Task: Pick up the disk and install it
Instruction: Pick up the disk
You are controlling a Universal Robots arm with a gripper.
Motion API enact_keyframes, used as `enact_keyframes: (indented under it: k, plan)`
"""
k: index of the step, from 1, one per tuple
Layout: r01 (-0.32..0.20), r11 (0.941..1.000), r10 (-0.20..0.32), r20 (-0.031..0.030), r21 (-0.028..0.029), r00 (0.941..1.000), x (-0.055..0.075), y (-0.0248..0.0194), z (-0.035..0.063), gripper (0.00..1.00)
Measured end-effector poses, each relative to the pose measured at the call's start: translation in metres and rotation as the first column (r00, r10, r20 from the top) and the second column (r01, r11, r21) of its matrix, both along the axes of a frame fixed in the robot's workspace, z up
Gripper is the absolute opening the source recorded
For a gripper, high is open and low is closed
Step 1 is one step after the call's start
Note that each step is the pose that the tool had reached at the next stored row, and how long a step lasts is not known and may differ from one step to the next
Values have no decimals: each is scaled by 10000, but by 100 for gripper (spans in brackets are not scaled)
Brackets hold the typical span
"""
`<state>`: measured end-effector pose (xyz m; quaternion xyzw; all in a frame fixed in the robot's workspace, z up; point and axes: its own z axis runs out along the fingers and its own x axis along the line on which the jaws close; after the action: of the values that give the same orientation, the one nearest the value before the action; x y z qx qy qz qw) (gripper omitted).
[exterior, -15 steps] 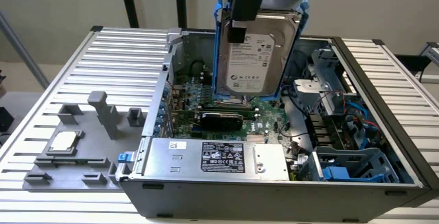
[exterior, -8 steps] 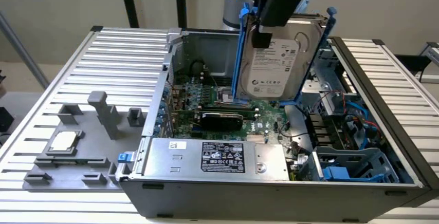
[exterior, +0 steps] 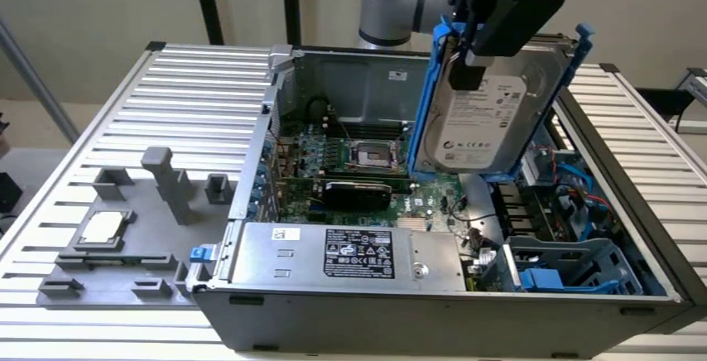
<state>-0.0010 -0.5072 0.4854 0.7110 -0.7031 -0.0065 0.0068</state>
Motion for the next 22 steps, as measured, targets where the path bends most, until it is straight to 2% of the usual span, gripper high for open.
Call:
enact_keyframes:
  k: [16,22]
  plan:
    - [-1,10000,1,-14,-1,10000,372,-475,0,33]
    - [0,10000,0,-22,-1,10000,559,-622,0,33]
